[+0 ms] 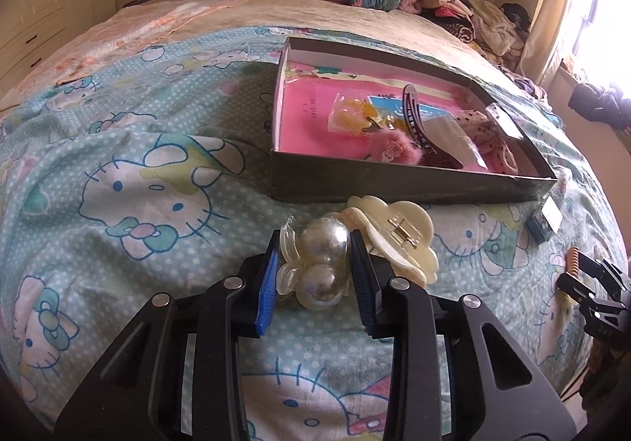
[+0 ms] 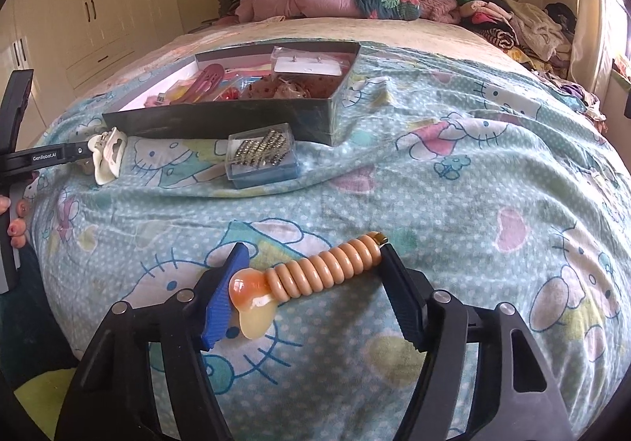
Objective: Organize jewelry
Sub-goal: 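Grasp the pearl hair clip with the left tool while the right grasps the orange beaded hair tie, then carry the pearl clip and orange hair tie over the box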
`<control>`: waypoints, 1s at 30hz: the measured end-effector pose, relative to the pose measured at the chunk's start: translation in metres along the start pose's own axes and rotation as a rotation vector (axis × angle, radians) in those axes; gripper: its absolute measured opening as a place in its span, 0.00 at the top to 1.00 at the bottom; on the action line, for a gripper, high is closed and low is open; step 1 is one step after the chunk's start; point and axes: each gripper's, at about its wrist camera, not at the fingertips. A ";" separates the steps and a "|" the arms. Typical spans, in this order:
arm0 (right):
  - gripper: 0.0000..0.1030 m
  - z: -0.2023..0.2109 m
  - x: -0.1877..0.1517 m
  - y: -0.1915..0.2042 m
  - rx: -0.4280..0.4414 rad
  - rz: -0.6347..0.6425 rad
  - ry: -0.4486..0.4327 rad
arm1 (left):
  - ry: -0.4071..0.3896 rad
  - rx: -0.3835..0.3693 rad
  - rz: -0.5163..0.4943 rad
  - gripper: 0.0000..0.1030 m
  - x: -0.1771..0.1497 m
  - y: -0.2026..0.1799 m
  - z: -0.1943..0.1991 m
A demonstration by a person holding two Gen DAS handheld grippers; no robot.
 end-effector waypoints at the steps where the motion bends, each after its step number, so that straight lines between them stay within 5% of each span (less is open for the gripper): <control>1: 0.37 0.001 0.000 0.001 0.005 0.004 -0.001 | -0.002 -0.007 0.000 0.76 -0.001 -0.002 0.003; 30: 0.37 0.024 0.038 0.066 0.160 0.127 -0.081 | -0.074 -0.062 -0.045 0.76 -0.015 -0.021 0.058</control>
Point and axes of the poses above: each gripper's, at about its wrist camera, not at the fingertips, and z roughly against the way its jaws point, y to its left, x to its top, and after that the axes turned 3 degrees about -x, right-handed
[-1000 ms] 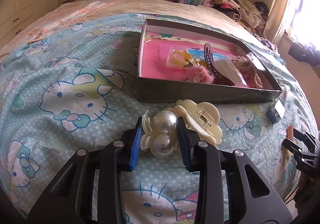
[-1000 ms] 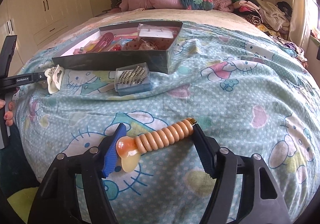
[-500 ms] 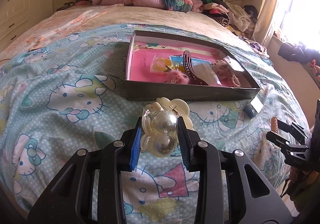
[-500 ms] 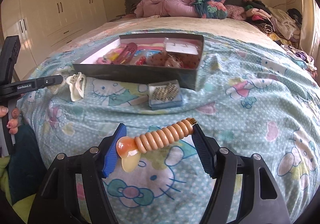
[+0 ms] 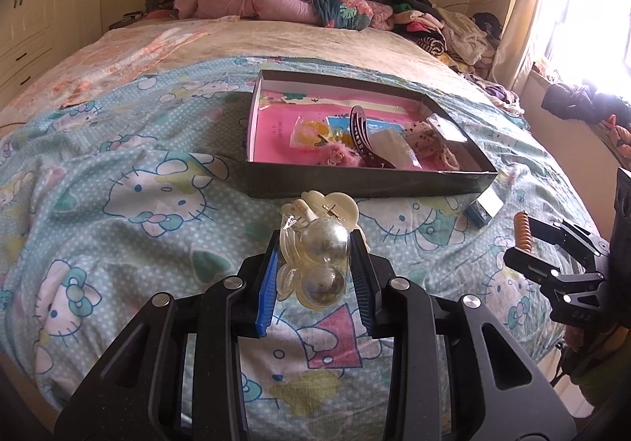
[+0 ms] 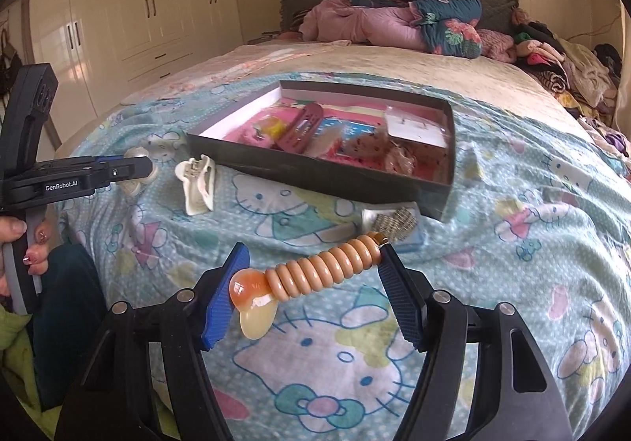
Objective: Organize jewelry
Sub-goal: 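Carry the pearl clip and orange hair tie over the box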
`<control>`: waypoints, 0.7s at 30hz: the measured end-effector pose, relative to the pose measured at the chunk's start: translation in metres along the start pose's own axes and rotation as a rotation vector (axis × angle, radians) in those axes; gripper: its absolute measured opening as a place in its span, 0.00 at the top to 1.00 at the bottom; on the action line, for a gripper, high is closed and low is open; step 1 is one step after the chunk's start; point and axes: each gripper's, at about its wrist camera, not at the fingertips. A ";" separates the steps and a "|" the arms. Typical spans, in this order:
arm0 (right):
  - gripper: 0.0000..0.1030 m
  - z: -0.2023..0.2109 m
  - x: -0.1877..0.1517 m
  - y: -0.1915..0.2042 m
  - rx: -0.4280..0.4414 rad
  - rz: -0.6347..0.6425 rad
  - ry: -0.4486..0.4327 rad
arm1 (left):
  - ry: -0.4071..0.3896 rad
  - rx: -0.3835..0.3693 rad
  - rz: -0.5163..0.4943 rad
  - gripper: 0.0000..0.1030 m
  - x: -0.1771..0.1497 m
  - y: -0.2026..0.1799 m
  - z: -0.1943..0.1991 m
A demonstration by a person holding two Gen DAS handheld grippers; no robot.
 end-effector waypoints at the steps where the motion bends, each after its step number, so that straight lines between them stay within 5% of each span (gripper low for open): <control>1: 0.37 0.000 0.002 0.003 0.007 0.006 -0.004 | -0.004 0.000 0.000 0.76 0.001 0.000 0.002; 21: 0.37 -0.012 0.055 0.042 0.087 0.095 -0.066 | -0.048 0.012 0.031 0.76 0.022 0.016 0.014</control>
Point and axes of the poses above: each gripper's, at about its wrist camera, not at the fingertips, and z roughly against the way its jaws point, y to its left, x to its top, and after that the axes turned 3 degrees about -x, right-handed
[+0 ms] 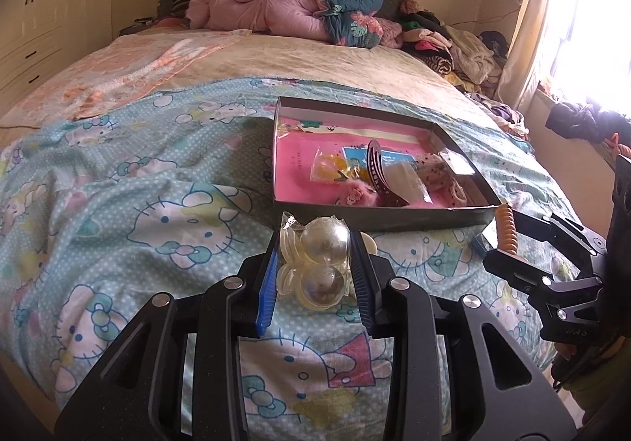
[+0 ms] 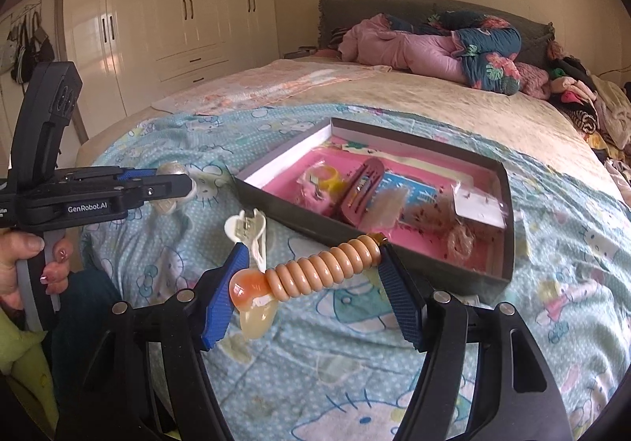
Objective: Organize jewelry
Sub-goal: 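Carry the pearl clip and orange hair tie over the box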
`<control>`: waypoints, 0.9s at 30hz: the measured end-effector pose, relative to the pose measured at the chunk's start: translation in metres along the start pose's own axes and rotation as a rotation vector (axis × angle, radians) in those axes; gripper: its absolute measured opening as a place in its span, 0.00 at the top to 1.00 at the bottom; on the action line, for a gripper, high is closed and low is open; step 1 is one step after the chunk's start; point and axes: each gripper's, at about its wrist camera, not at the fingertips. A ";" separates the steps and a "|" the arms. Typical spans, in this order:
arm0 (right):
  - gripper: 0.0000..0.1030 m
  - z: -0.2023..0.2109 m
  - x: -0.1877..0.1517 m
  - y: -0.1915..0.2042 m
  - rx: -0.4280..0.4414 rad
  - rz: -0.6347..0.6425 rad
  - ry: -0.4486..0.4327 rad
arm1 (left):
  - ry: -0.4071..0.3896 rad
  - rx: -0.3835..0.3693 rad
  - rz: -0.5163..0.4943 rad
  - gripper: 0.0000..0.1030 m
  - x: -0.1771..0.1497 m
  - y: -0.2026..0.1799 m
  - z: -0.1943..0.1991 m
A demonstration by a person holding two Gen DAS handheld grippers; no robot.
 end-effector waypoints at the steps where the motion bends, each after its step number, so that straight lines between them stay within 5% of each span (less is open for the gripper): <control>1: 0.37 -0.001 0.003 0.000 0.001 0.001 -0.004 | 0.001 0.001 -0.001 0.76 0.001 0.000 -0.001; 27: 0.37 -0.076 0.034 -0.064 -0.113 -0.045 0.046 | 0.076 -0.010 -0.031 0.76 0.051 -0.005 -0.093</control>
Point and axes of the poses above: each gripper's, at about its wrist camera, not at the fingertips, and z roughly against the way its jaws point, y to its left, x to its top, and after that the axes turned 3 degrees about -x, right-handed
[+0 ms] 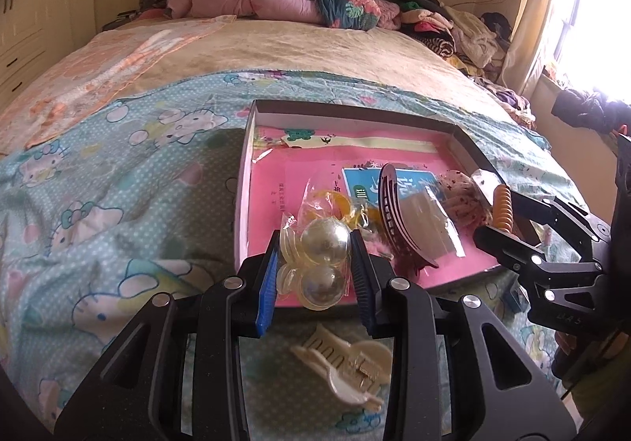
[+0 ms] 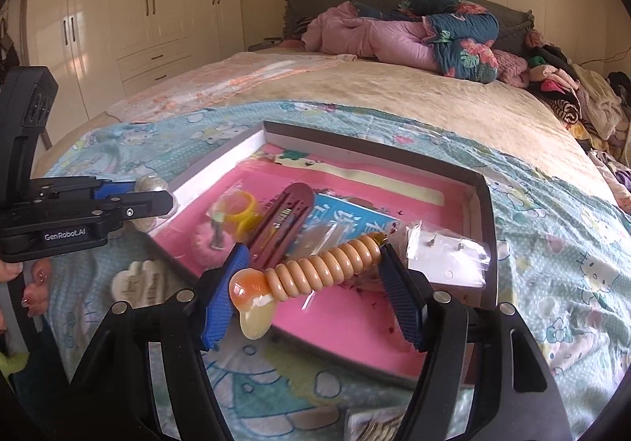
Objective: Organize jewelry
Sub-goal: 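Carry the pearl clip and orange hair tie over the box, then lower both items into the box and open both tools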
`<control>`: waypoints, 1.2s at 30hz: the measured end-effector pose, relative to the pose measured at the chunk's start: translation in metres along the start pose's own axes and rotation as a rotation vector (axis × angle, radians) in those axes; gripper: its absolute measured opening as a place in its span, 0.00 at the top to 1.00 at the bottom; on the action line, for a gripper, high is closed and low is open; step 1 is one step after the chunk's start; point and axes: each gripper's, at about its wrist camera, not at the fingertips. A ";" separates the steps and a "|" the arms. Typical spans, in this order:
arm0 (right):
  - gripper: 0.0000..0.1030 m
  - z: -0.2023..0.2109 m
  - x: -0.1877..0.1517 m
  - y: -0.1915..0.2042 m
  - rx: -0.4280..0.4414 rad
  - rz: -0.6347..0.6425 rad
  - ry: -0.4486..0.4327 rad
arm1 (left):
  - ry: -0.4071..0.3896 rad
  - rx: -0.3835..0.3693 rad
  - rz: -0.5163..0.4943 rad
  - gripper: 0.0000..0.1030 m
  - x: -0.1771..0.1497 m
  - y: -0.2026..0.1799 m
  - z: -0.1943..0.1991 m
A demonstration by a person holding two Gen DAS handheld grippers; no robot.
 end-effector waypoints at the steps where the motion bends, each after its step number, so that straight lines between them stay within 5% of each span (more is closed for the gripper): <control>1: 0.37 -0.005 0.000 -0.002 -0.003 -0.002 0.005 | 0.006 0.001 -0.001 0.76 0.001 0.000 -0.004; 17: 0.26 -0.023 -0.002 -0.009 -0.055 -0.006 0.013 | 0.039 0.010 -0.005 0.75 0.002 0.001 -0.033; 25: 0.20 0.008 -0.010 -0.021 -0.069 -0.044 -0.021 | 0.008 0.006 -0.008 0.46 0.000 -0.005 -0.022; 36: 0.15 0.046 -0.045 -0.042 -0.114 -0.075 -0.003 | -0.039 -0.006 0.021 0.28 -0.017 -0.011 0.008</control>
Point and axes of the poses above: each gripper's, at about its wrist camera, not at the fingertips, and z roughly against the way its jaws point, y to its left, x to its top, and after that the axes turned 3 degrees about -x, right-handed
